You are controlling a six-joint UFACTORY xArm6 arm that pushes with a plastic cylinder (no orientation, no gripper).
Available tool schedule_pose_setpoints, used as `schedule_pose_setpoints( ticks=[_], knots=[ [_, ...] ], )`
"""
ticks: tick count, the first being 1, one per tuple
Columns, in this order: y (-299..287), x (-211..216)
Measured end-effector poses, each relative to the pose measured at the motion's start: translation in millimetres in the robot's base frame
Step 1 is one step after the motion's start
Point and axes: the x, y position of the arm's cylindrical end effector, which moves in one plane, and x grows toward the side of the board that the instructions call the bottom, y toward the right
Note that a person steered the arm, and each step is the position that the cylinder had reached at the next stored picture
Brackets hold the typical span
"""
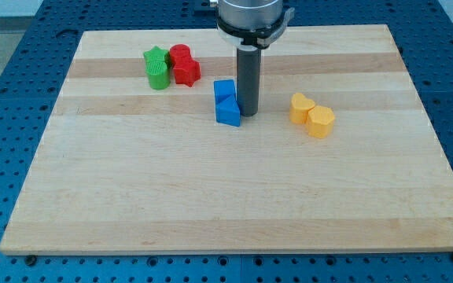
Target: Push the yellow heart and yellow hexagon towards the center
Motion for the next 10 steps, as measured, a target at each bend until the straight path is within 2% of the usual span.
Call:
schedule_pose_setpoints(
  ticks=[1, 2, 3, 4, 5, 7, 8, 9, 10],
  knots=[
    [0.0, -1.6],
    [9.9, -29.5],
    [30.2, -55.2],
    [75.2, -57.8],
    [98.2, -29.3],
    [83.2, 54.4],
    [73.2, 74.3],
    [81.0, 62.1],
    [102.2, 32.5]
  ],
)
